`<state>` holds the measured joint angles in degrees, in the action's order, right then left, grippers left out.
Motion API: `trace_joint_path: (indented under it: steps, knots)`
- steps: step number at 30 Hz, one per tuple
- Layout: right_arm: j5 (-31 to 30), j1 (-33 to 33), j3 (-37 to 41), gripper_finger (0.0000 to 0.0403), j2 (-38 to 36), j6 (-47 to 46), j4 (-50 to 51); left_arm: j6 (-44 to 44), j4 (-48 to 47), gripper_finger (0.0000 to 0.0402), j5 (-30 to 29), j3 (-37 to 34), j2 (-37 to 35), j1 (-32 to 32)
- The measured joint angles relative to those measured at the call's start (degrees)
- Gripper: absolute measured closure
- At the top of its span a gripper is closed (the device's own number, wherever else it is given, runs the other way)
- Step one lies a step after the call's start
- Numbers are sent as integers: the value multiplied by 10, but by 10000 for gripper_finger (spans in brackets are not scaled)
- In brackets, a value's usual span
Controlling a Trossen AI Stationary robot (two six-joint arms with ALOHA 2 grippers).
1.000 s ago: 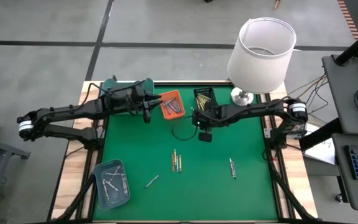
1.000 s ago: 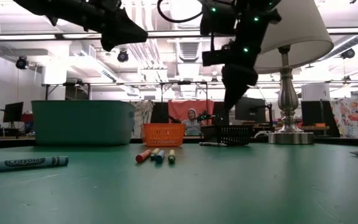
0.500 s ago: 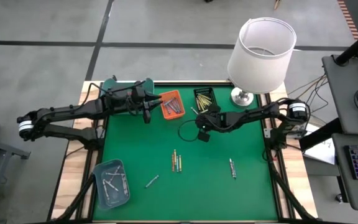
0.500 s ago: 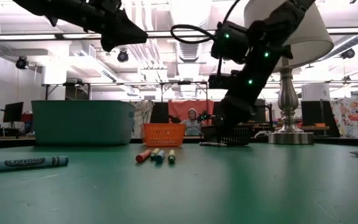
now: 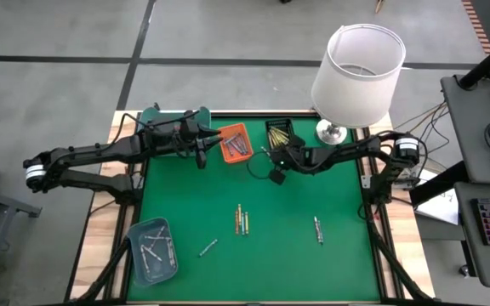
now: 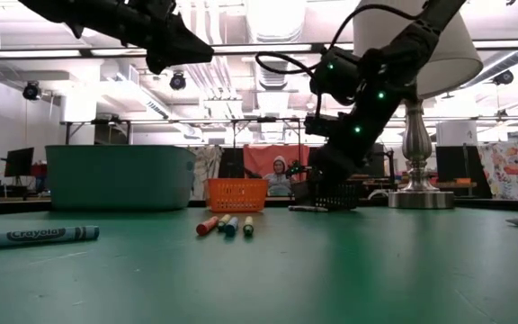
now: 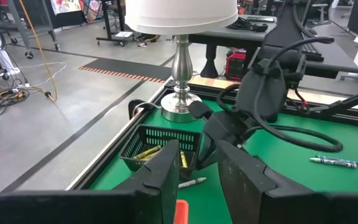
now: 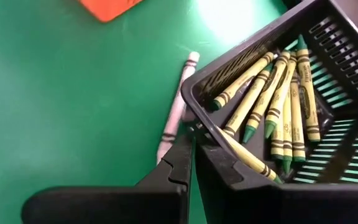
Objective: Sort crayons
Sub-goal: Put the white crayon into the blue bin
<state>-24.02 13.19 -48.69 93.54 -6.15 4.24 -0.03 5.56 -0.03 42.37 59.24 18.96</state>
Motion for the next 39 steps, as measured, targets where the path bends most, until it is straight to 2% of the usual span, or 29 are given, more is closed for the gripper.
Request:
trace_joint_path:
  steps: [14, 23, 29, 35, 39]
  knots:
    - [27, 13, 0, 390, 3, -27, -15, 0, -1, 310, 0, 0, 0, 0]
    - [121, 11, -4, 390, -1, -40, -13, 0, -1, 310, 0, -10, 2, 0]
    - [123, -2, -4, 390, -8, -47, -2, 0, -1, 310, 0, -19, 2, 0]
    - [121, -4, -4, 390, -34, -124, 34, 0, 2, 310, 0, -19, 2, 0]
    - [124, -6, -5, 390, -39, -129, 39, 0, 8, 310, 0, -19, 2, 0]
